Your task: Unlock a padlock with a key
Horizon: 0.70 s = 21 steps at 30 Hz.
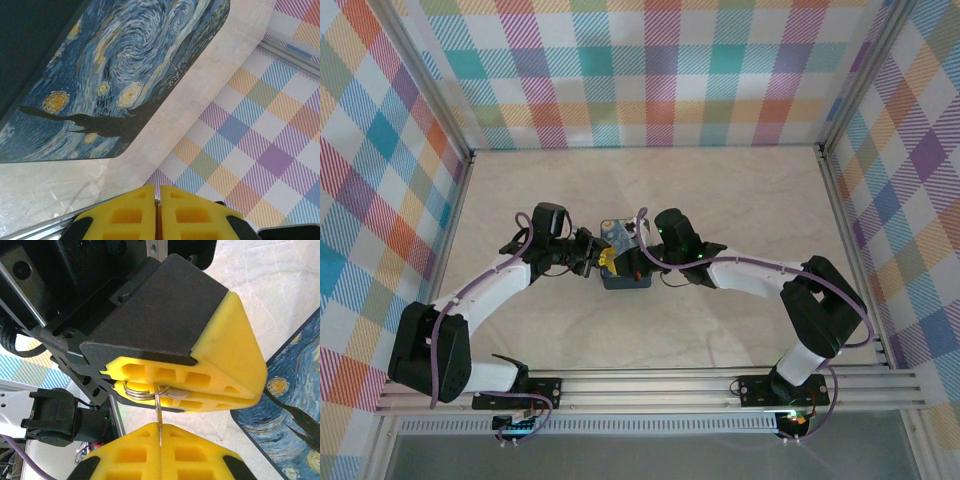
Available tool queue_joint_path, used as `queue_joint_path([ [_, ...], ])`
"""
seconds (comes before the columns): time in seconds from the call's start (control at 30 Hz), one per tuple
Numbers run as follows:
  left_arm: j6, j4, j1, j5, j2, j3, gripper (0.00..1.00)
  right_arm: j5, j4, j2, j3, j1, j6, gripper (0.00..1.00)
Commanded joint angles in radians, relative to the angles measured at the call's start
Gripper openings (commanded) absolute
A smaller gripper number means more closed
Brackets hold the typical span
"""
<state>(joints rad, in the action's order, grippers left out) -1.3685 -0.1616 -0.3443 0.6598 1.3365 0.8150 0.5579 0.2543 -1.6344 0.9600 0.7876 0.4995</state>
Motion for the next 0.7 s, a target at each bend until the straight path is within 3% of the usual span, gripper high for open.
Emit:
queue_joint_path([
  [0.0,0.015,-0.009,-0.002,0.002,0.009,-0.010,0.00,0.022,0.049,0.014,-0.014,-0.002,0.036,0.03],
  [0.23,0.035,0.003,-0.002,0.021,0.010,-0.015,0.00,-0.004,0.003,-0.007,0.036,-0.002,0.031,0.16],
  [0.67,0.034,0.013,-0.002,0.024,0.003,-0.045,0.00,0.008,-0.011,-0.017,0.093,-0.001,0.029,0.20],
])
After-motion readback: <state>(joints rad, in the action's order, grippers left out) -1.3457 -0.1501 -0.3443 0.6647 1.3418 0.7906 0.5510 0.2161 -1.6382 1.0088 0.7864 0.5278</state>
